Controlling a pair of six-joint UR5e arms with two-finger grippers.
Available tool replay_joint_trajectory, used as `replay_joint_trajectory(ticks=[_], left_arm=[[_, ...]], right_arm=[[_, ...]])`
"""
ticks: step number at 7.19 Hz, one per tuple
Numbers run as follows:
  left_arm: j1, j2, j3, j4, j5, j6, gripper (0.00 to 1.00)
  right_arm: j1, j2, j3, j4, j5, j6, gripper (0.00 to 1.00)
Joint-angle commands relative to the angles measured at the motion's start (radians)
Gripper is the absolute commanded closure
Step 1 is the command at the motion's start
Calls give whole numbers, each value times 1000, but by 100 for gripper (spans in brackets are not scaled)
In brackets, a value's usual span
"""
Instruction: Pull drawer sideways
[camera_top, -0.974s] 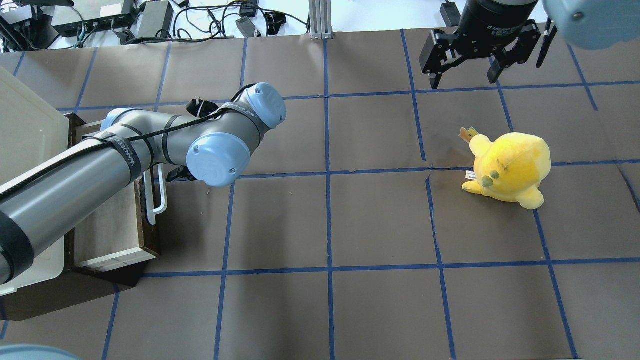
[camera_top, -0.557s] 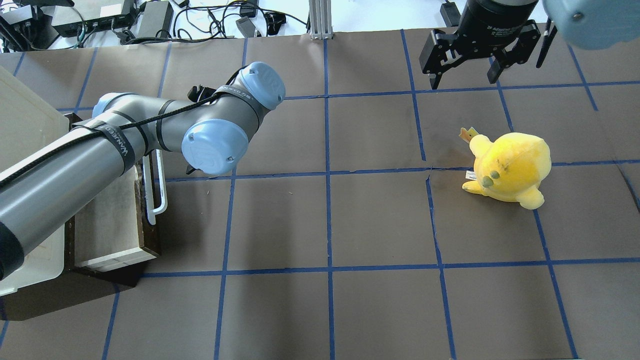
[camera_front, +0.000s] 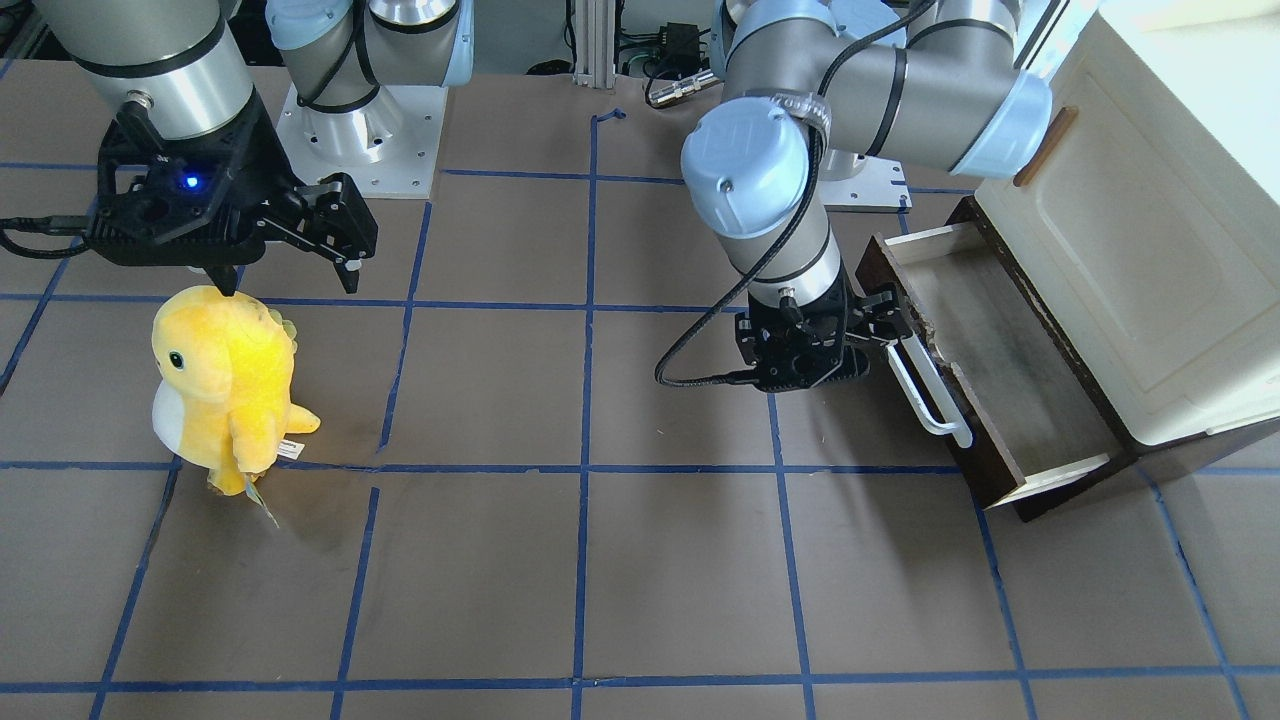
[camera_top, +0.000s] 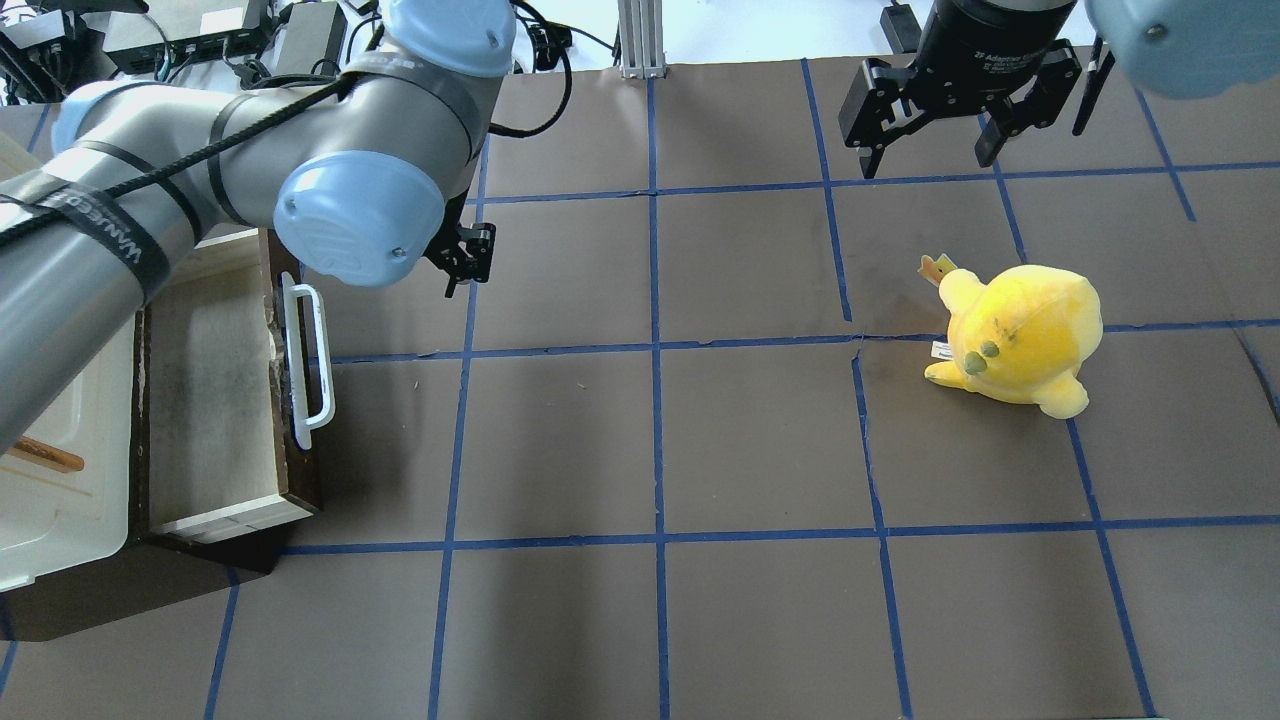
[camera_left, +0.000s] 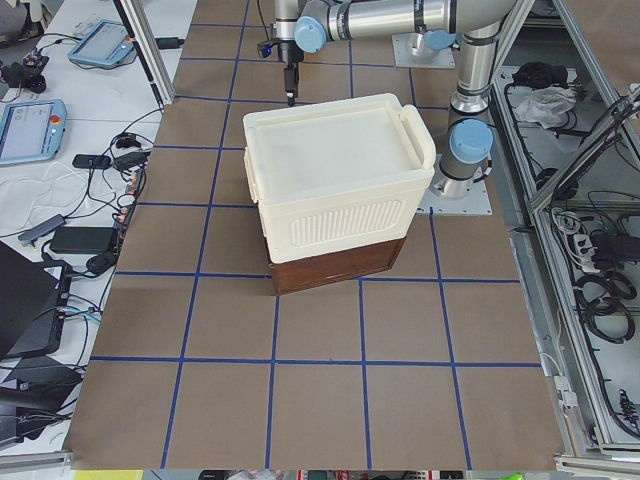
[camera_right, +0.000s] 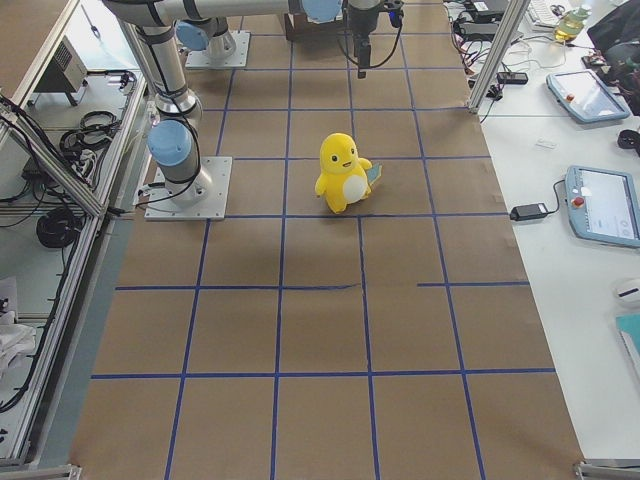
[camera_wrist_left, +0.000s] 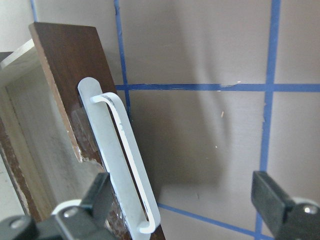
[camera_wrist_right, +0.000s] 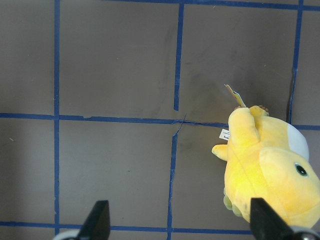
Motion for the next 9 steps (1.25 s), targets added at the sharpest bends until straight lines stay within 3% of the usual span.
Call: replay_joint_trajectory(ticks=[1,4,9], left_arm=[[39,111,29,-12,-156,120,0],[196,219,23,-38,-360,245,0],[220,268,18,-107,-364,275,0]], right_arm=[[0,0,0,0,0,-2,0],[0,0,0,0,0,0,0],[0,0,0,0,0,0,0]])
